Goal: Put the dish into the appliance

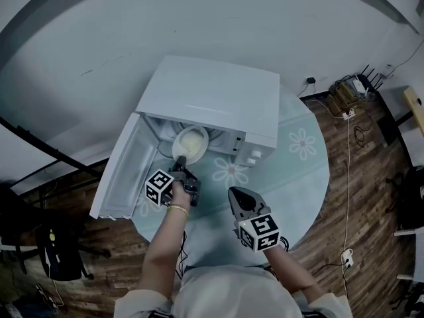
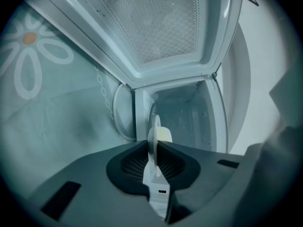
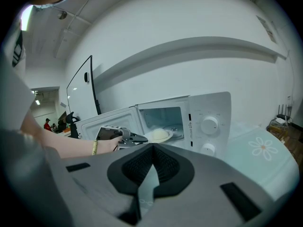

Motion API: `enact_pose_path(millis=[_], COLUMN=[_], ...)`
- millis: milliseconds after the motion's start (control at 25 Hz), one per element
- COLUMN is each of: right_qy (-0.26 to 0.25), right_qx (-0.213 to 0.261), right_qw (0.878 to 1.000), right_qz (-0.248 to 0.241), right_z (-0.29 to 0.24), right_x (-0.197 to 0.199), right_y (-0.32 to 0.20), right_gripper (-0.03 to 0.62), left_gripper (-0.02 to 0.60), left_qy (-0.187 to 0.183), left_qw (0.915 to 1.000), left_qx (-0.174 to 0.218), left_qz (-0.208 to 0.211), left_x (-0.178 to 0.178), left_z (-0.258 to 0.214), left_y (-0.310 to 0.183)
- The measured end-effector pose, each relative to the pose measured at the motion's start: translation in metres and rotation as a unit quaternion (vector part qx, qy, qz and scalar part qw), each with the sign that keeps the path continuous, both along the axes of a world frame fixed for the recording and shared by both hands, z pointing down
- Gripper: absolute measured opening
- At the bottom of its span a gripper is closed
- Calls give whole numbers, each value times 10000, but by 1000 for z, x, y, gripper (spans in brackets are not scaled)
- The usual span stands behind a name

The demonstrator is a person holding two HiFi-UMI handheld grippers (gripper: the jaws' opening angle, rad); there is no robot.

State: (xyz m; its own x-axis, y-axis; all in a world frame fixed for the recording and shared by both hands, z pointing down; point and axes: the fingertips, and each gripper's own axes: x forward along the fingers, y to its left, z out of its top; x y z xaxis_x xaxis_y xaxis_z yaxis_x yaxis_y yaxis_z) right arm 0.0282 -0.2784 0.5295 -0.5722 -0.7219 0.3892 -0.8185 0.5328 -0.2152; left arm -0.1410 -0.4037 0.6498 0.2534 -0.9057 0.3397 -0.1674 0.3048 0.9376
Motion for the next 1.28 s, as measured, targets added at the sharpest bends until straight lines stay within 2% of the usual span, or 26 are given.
enact_pose_path(millis=[560, 1280], right_qy=[-23, -22], right_qx=[-156, -230], right_qw=[9999, 9997], right_qz=[6, 2], right_z=[14, 19], right_x=[-1, 3], right_y=[-12, -22], right_gripper=[5, 5], left_gripper=[48, 46], left_qy=[-140, -383], left_qw=[9999, 9988], left_qx=[-90, -218], left_qz=[3, 212], left_x=[2, 17], left_z=[17, 21], left_y=[-33, -73])
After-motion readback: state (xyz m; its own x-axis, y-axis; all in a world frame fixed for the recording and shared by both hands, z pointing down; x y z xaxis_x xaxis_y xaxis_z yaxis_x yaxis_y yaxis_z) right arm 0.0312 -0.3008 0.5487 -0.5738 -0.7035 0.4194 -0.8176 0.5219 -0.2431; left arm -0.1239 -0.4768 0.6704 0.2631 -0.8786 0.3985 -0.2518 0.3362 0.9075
